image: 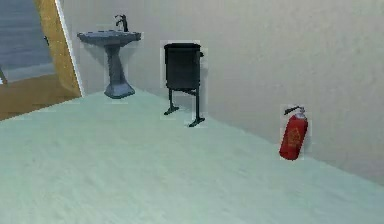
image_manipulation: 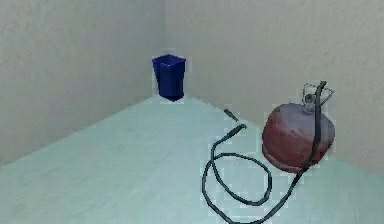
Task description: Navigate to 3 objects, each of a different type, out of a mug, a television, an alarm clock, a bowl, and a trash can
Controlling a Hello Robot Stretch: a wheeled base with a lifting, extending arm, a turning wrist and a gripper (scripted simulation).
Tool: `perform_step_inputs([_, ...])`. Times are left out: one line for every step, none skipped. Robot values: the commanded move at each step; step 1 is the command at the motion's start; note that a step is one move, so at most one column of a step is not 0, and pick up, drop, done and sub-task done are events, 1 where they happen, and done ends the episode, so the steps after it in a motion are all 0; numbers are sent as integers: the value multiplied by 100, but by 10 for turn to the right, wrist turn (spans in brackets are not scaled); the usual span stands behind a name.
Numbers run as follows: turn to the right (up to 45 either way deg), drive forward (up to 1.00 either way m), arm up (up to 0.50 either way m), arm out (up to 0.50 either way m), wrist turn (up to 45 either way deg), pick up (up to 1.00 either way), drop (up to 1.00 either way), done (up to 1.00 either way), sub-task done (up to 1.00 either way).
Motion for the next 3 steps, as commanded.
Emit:
perform_step_inputs([450, 0, 0, 0, 0, 0, 0, 0, 0])
perform_step_inputs([180, 0, 0, 0, 0, 0, 0, 0, 0])
perform_step_inputs([0, 100, 0, 0, 0, 0, 0, 0, 0])
